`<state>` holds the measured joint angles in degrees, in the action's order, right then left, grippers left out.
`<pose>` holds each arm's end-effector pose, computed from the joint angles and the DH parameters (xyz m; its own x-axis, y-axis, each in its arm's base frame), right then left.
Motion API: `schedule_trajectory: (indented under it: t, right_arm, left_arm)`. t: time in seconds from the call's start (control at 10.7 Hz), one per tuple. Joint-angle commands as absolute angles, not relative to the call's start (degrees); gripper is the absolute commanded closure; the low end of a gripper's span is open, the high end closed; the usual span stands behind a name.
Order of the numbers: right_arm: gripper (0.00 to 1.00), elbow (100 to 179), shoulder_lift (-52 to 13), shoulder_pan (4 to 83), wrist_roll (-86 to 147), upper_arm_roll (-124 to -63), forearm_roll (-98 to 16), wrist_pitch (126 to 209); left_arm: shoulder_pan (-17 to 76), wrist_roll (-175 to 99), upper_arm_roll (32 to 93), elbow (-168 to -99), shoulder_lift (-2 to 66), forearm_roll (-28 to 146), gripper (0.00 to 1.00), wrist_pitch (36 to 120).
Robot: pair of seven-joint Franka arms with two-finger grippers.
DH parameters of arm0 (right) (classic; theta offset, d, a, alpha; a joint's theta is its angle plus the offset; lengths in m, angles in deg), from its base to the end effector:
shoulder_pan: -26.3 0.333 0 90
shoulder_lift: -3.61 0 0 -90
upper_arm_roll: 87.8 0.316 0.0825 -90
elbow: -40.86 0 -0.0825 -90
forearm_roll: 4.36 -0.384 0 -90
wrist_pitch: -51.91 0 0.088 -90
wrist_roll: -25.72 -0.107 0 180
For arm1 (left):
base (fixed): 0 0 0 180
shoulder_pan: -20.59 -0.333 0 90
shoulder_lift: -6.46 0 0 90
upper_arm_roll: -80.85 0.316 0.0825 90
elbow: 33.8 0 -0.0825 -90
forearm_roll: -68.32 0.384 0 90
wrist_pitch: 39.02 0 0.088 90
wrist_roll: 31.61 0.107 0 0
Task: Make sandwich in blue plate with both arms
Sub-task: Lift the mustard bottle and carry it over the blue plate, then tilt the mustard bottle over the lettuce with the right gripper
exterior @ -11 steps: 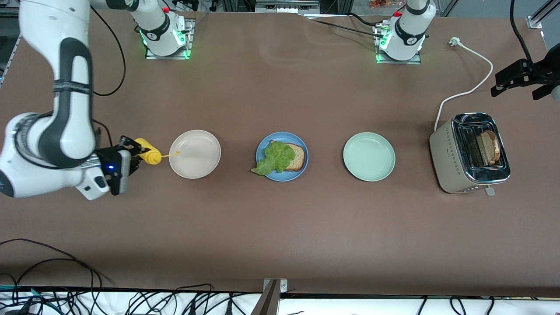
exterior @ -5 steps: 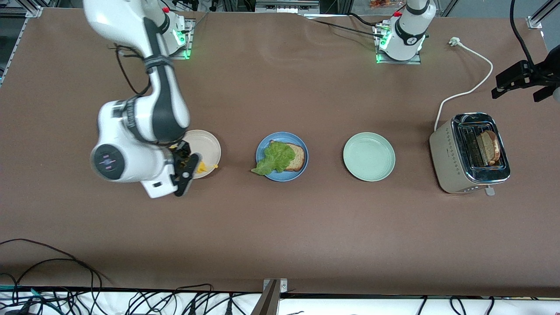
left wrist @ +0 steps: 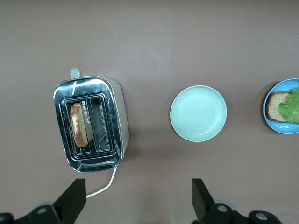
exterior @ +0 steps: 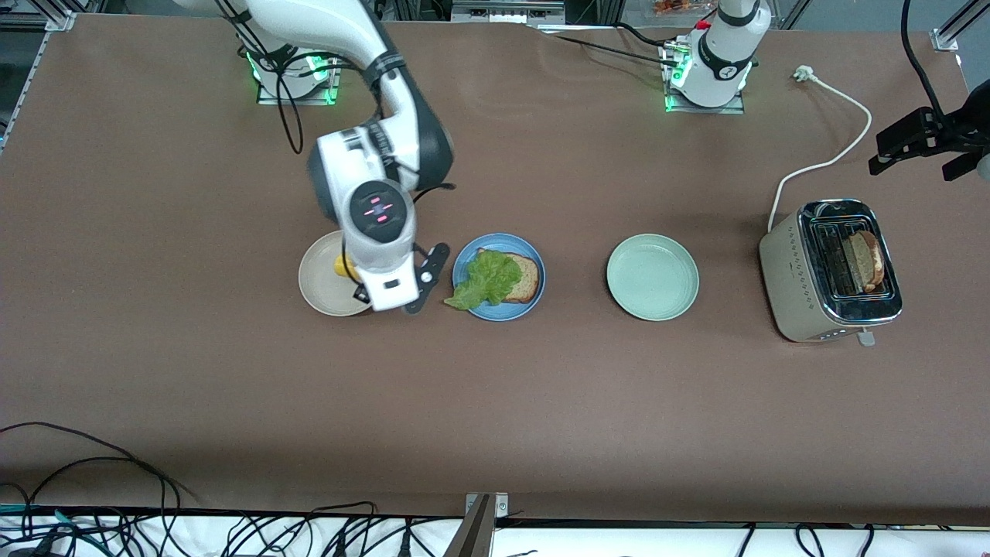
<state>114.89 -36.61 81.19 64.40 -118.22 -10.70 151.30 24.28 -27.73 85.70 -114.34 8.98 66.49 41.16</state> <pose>0.5989 0.3790 0.3590 0.3997 0.8743 -0.2754 0.9154 -0.3964 0.0702 0.5500 0.0060 0.6622 0.9975 -0.0528 -0.0480 -0.0513 -0.9982 0.0313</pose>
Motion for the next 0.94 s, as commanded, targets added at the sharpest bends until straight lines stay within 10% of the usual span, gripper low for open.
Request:
schedule_trajectory:
  t: [0.0,0.84]
  right_arm:
    - [0.80,113.81,-39.88,90.16,53.46,-118.74,3.67,150.97]
    - [0.80,114.07,-49.03,101.44,42.25,-118.57,24.55,148.51]
  left_arm:
    - [24.37,-27.92,85.43,-112.81,9.54,68.06,0.00,40.96]
    - [24.20,-27.04,85.51,-112.81,9.53,67.80,0.00,40.96]
